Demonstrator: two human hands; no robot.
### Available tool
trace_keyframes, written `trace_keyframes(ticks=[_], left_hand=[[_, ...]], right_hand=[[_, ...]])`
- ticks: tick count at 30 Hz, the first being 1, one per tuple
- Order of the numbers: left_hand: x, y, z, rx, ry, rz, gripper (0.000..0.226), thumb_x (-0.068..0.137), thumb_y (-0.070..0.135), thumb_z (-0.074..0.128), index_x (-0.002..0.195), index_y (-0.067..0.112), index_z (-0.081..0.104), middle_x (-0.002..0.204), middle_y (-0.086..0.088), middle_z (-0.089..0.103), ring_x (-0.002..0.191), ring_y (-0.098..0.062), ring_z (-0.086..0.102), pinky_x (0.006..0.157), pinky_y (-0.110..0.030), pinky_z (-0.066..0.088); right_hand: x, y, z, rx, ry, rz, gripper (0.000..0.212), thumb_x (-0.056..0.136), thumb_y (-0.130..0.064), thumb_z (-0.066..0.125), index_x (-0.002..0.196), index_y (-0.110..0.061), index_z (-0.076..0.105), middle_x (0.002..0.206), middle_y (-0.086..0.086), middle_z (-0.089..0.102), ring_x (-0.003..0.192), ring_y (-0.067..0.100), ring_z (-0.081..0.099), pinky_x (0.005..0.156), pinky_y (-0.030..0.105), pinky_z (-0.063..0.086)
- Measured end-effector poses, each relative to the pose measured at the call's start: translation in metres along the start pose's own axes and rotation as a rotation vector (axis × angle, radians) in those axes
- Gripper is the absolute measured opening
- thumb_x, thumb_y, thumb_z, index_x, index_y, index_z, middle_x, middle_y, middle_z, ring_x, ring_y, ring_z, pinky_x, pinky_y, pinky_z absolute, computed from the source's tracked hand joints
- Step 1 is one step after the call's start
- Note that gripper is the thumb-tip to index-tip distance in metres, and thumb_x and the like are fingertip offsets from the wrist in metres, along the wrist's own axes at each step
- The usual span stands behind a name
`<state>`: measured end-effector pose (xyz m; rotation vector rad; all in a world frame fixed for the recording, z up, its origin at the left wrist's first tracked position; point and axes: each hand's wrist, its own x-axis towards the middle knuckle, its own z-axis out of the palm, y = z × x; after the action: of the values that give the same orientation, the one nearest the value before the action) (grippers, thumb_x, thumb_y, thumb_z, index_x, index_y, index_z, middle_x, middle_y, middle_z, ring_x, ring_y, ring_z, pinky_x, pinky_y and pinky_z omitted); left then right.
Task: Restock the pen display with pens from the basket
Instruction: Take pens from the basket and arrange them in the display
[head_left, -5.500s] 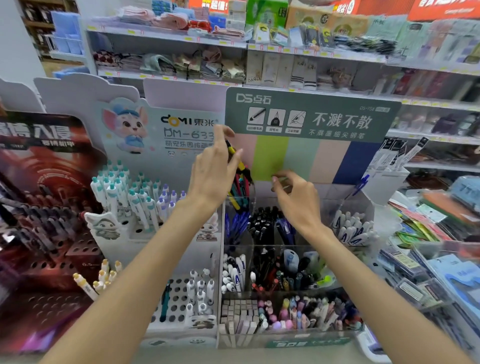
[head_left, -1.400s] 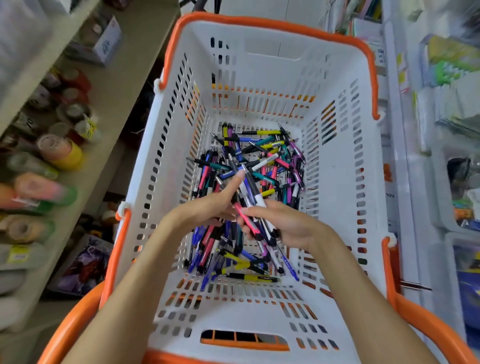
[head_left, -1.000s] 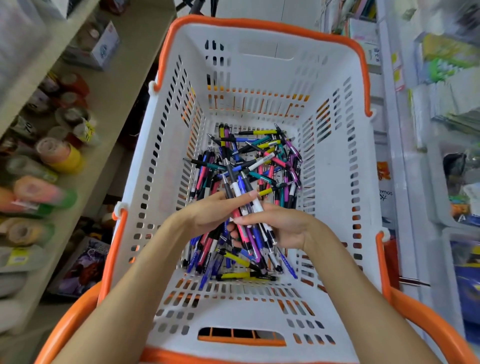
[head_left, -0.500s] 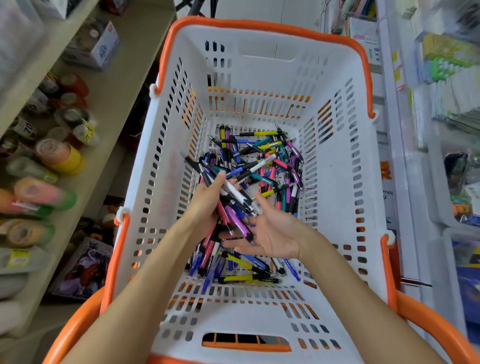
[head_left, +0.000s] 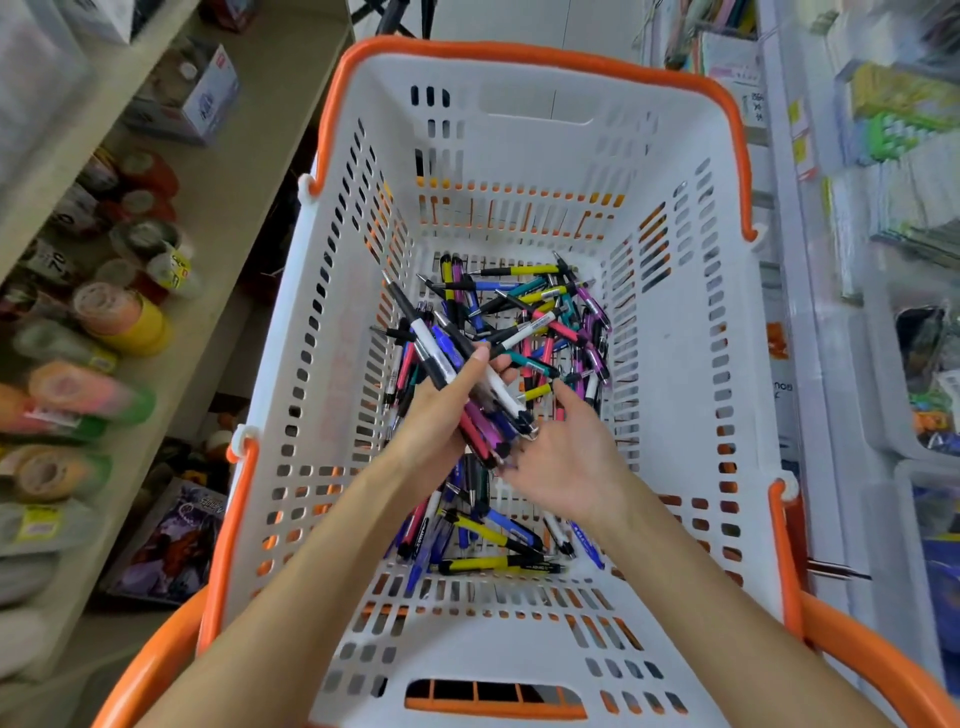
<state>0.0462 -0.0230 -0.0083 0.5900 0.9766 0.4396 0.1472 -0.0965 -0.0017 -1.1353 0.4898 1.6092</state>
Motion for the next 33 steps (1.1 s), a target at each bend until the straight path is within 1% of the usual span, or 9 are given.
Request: trace_keyframes(ticks=[3,7,11,15,18,23,26,29,33], left_hand=[[0.003,0.016,-0.016,0.091,-0.124,-0.175,0.029,0.091,0.025,0.058,0.115,0.01,0.063,0.105,-0.004,0.073,0.093,-0.015,0.07,0.08,-0.033,0.057],[-0.001,0.02,-0.02,0.378,-0.42,-0.367,0.035,0.085,0.031,0.06,0.116,0.017,0.064,0.09,-0.001,0.072,0.085,-0.012,0.068,0.081,-0.032,0.056],[-0.004,0.014,-0.021,0.766,-0.59,-0.424,0.03,0.086,0.052,0.06,0.079,0.024,0.069,0.091,-0.009,0.067,0.123,-0.026,0.052,0.113,-0.051,0.027],[0.0,0.007,-0.022,0.76,-0.646,-0.472,0.028,0.091,0.041,0.06,0.074,0.019,0.061,0.072,0.0,0.057,0.077,-0.014,0.059,0.09,-0.033,0.044],[0.004,0.004,-0.027,0.7,-0.602,-0.493,0.026,0.083,0.039,0.071,0.083,0.014,0.063,0.078,-0.002,0.056,0.074,-0.016,0.055,0.087,-0.037,0.047],[0.006,0.007,-0.032,0.549,-0.461,-0.435,0.026,0.09,0.039,0.059,0.087,0.018,0.072,0.076,0.0,0.061,0.065,-0.01,0.056,0.062,-0.021,0.051],[0.01,0.01,-0.035,0.518,-0.389,-0.404,0.045,0.085,0.051,0.061,0.096,0.008,0.068,0.08,-0.004,0.064,0.067,-0.013,0.056,0.064,-0.025,0.05],[0.013,0.006,-0.038,0.511,-0.215,-0.323,0.072,0.079,0.054,0.067,0.127,0.003,0.053,0.094,-0.007,0.07,0.072,-0.01,0.065,0.071,-0.03,0.05],[0.014,0.003,-0.032,0.443,-0.153,-0.252,0.034,0.093,0.041,0.055,0.103,0.01,0.065,0.073,0.001,0.07,0.06,-0.01,0.065,0.06,-0.025,0.053]], right_hand=[[-0.002,-0.004,0.004,-0.611,0.111,-0.16,0.071,0.091,-0.069,0.026,0.141,-0.021,0.039,0.145,0.003,0.042,0.131,0.017,0.039,0.116,0.047,0.019],[-0.014,-0.027,0.007,-0.856,0.11,-0.436,0.059,0.092,-0.062,0.03,0.13,-0.022,0.051,0.132,-0.003,0.053,0.117,0.011,0.047,0.11,0.039,0.03],[-0.014,-0.039,0.002,-0.992,0.022,-0.475,0.054,0.087,-0.058,0.046,0.125,-0.022,0.059,0.123,0.0,0.059,0.111,0.015,0.053,0.099,0.036,0.042],[-0.01,-0.04,-0.005,-0.971,-0.078,-0.515,0.026,0.091,-0.039,0.057,0.109,-0.027,0.071,0.109,-0.006,0.068,0.106,0.014,0.059,0.097,0.032,0.045],[-0.007,-0.038,-0.007,-0.866,0.005,-0.627,0.018,0.09,-0.032,0.059,0.101,-0.025,0.072,0.08,-0.019,0.067,0.084,0.006,0.055,0.086,0.025,0.043],[-0.014,-0.058,-0.015,-0.443,0.126,-0.711,0.022,0.098,-0.02,0.048,0.087,-0.009,0.063,0.062,-0.003,0.045,0.053,0.005,0.037,0.052,0.017,0.033],[-0.011,-0.058,-0.018,-0.561,0.134,-0.647,0.024,0.1,-0.022,0.043,0.083,-0.01,0.056,0.055,-0.005,0.042,0.044,0.006,0.034,0.042,0.016,0.027],[-0.01,-0.051,-0.015,-0.796,0.059,-0.458,0.022,0.099,-0.02,0.044,0.085,-0.007,0.055,0.059,-0.001,0.042,0.044,0.008,0.032,0.036,0.014,0.025],[-0.006,-0.033,-0.009,-1.004,0.01,-0.414,0.014,0.098,-0.021,0.049,0.099,-0.012,0.059,0.062,-0.003,0.046,0.044,0.005,0.04,0.041,0.014,0.032]])
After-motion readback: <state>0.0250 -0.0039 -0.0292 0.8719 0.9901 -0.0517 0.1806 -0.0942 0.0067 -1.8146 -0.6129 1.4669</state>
